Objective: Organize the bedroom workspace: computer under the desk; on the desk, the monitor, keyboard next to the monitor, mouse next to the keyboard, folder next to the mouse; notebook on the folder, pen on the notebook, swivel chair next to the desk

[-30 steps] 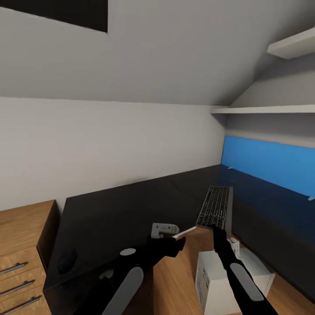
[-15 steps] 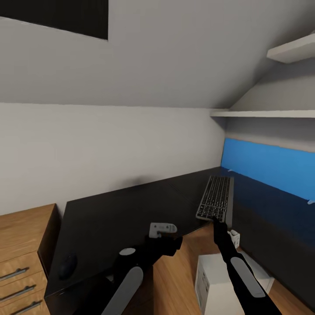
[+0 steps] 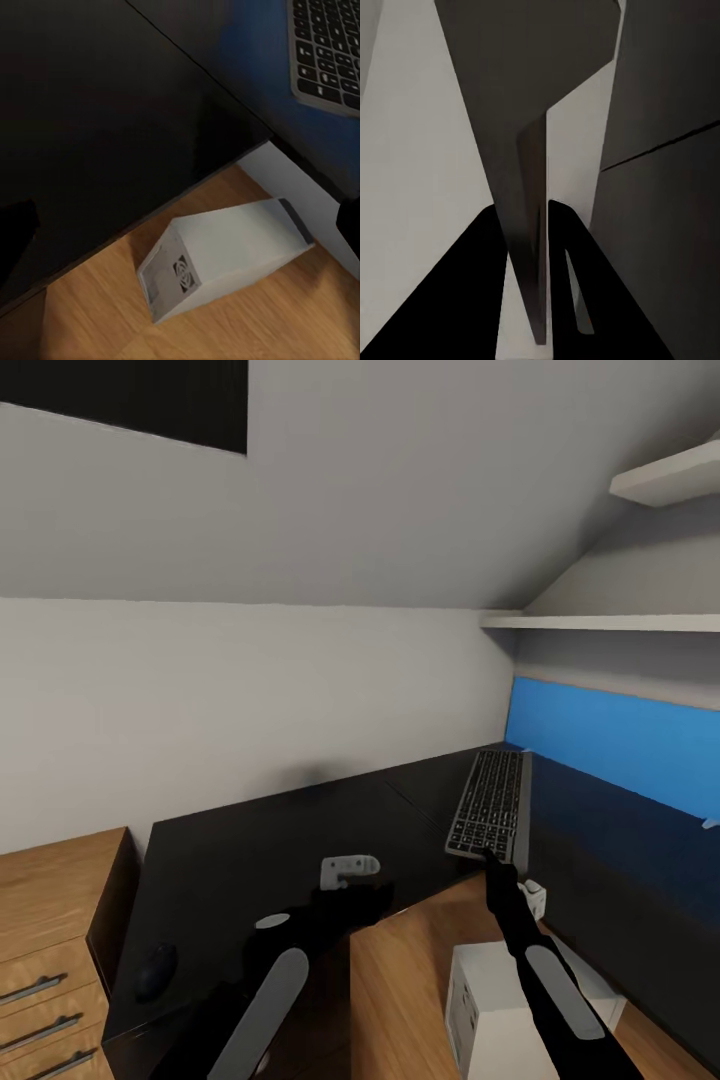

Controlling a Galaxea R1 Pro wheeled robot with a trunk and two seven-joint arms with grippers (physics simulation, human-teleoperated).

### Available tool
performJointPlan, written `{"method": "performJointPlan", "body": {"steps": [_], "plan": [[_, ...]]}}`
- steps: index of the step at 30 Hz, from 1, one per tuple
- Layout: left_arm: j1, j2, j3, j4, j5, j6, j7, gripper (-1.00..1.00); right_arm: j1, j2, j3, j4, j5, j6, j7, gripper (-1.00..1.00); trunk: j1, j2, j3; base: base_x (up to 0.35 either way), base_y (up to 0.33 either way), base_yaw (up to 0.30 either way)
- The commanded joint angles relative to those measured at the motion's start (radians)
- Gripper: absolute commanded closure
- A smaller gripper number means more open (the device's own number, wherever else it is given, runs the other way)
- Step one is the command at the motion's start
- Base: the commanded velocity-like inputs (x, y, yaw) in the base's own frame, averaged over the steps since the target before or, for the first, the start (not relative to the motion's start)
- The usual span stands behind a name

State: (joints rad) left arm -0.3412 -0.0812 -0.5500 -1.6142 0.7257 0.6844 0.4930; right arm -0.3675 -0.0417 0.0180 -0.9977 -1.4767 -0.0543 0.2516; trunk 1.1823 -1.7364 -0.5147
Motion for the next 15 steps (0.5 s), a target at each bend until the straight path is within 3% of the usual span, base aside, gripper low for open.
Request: {"method": "performJointPlan", "body": {"steps": [1,8,15], "plan": [[-0.001,0.000,0.000,-0.001,0.011,0.001,0.010,-1.00,-0.001,0.000,0.002,0.001,-0.012,-0.003,0.008,1.00,0.000,-0.001,-0.001,0.000,0.000,0.000],[-0.001,0.001,0.014,0.000,0.011,0.000,0.010,-1.00,-0.001,0.004,0.003,0.003,-0.015,-0.004,0.013,1.00,0.000,-0.001,-0.001,0.000,-0.001,0.000],[-0.001,0.001,0.016,0.000,0.011,0.000,0.010,-1.00,-0.001,0.005,0.003,0.004,-0.011,-0.007,0.009,1.00,0.000,-0.001,-0.001,-0.013,-0.250,0.049]]}}
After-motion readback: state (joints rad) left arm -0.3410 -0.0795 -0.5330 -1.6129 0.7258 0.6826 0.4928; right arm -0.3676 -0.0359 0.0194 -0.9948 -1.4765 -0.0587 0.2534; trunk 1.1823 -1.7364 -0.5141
